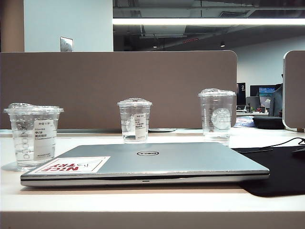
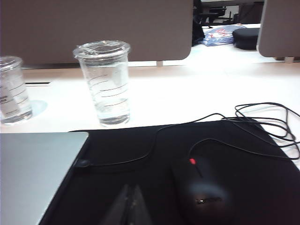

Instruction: Pick up the coffee cup on the left and place it on the left side of the laptop.

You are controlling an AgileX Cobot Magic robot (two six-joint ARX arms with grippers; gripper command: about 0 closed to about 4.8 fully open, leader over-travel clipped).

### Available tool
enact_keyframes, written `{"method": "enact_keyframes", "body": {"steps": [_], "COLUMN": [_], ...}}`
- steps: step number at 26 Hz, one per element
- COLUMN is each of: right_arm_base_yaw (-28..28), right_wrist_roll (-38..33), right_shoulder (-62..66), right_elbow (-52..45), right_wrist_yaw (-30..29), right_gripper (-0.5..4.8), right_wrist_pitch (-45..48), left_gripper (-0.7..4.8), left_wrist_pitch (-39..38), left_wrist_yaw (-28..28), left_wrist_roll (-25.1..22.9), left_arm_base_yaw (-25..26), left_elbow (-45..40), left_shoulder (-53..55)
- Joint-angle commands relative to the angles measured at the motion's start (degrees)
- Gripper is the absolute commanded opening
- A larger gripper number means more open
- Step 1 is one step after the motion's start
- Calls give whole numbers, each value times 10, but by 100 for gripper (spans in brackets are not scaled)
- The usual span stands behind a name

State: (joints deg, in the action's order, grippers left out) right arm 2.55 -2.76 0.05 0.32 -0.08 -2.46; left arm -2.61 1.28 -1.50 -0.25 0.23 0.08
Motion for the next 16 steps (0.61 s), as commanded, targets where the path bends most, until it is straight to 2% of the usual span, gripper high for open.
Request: {"method": "enact_keyframes", "body": {"steps": [1, 16], "right_arm_base_yaw": [-12, -14], "right_wrist_roll": [-2, 2], "right_shoulder": [-1, -1], "right_elbow": [-2, -2], "right_wrist_yaw": [-1, 1], "right_gripper": [-4, -5], "right_wrist_pitch": [12, 11], "left_gripper": [-5, -5], "left_wrist_pitch": [4, 4], "left_wrist_yaw": [0, 0], "left_wrist_roll": [0, 0], "left_arm_base_yaw": [0, 0], "left_elbow": [2, 2], "left_shoulder": [0, 0]}}
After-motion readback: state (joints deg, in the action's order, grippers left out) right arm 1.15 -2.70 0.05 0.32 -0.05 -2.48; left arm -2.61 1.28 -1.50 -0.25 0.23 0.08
